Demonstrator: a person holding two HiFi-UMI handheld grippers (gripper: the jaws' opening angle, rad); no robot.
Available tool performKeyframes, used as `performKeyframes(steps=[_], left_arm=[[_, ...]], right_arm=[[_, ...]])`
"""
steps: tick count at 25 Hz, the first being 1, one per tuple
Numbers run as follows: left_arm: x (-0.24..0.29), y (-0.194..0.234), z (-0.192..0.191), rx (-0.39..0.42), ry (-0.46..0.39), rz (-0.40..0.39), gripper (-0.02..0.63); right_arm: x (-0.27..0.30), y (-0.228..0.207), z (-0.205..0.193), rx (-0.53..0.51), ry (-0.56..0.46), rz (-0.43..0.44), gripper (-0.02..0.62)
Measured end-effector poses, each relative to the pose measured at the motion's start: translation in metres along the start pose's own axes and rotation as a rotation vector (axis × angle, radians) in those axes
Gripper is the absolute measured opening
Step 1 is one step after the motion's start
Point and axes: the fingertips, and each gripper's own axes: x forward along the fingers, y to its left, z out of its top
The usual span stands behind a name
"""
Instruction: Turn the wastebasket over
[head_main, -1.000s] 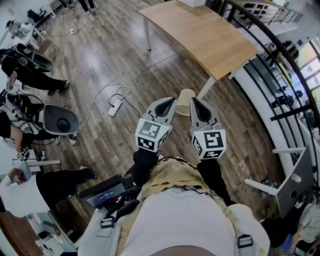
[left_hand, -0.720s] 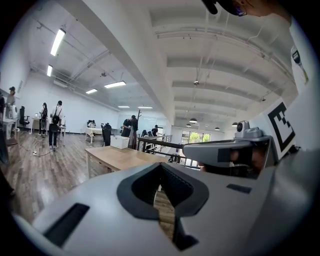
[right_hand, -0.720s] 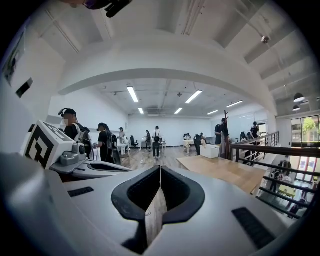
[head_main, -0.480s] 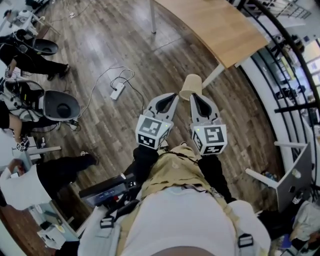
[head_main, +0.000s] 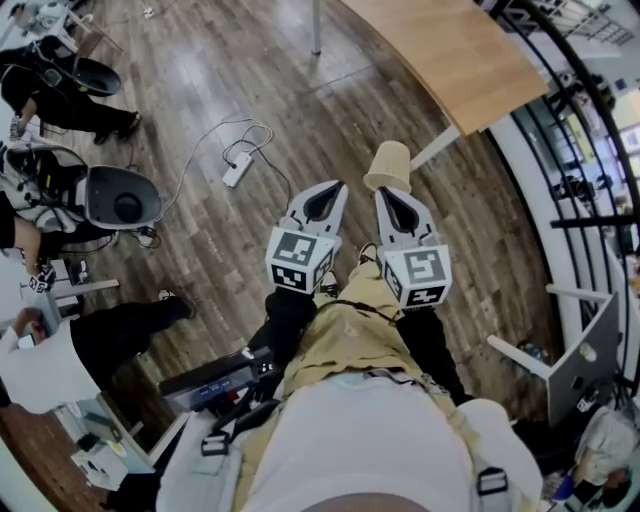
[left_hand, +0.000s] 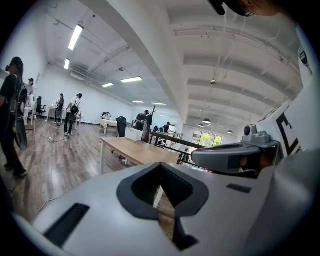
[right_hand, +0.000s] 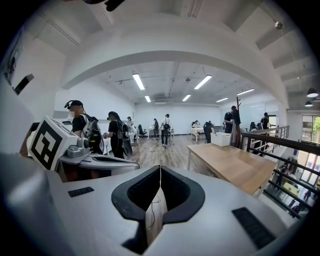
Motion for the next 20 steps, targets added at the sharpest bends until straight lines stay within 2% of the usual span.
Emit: performKeyframes(steps=[7, 11, 14, 20], left_arm=[[0.046, 0.015, 0.007, 0.008, 0.017, 0.031, 0.002], [0.082, 0.036, 0.027, 0.032, 0.02, 0.061, 0.002], [0.117, 0.036, 0.044, 0.06, 0.015, 0.058, 0.002], [0.179, 0.023, 0.06, 0.091, 0.039, 0.029, 0.002]], right_arm=[[0.041, -0.036, -0.001, 0.02, 0.022, 0.046, 0.023], [0.075, -0.059, 0.025, 0.007, -0.021, 0.094, 0.023], [0.09, -0.083, 0.045, -0.008, -0.076, 0.14, 0.023], [0.108, -0.149, 0.057, 0.015, -0.089, 0.111, 0.023]])
